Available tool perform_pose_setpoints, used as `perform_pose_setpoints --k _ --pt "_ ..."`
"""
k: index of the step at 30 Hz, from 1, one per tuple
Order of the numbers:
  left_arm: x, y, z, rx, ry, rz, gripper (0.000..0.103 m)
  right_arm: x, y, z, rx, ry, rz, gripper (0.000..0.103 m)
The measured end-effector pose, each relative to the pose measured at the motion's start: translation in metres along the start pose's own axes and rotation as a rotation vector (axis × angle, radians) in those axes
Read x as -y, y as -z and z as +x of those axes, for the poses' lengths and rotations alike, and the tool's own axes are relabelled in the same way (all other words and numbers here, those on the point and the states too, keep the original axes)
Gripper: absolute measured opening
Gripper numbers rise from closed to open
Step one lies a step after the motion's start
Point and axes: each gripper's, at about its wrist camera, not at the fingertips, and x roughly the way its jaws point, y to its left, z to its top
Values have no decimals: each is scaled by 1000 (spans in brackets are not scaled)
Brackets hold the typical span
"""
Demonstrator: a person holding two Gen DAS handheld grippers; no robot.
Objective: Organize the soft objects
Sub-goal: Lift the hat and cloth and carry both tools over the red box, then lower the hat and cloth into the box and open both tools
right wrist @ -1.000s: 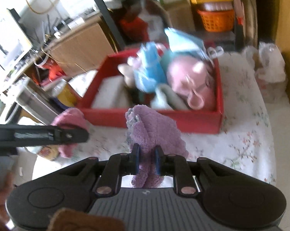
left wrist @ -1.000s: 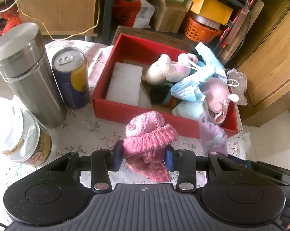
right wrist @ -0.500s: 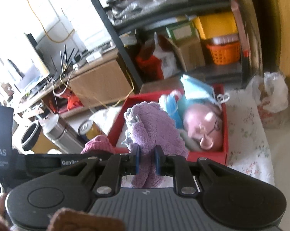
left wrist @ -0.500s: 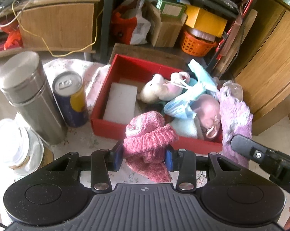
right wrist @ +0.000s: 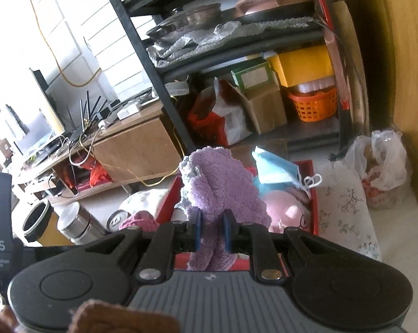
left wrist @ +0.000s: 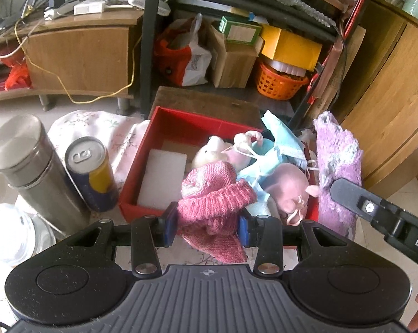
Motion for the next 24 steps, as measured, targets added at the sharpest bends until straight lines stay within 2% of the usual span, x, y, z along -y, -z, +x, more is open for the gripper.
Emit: perform_pose_setpoints --k 10,24 --pt "5 -20 17 17 -14 -5 42 8 -18 22 28 26 12 0" --pt "3 -39 45 7 -33 -17 42 17 -30 50 20 72 2 0"
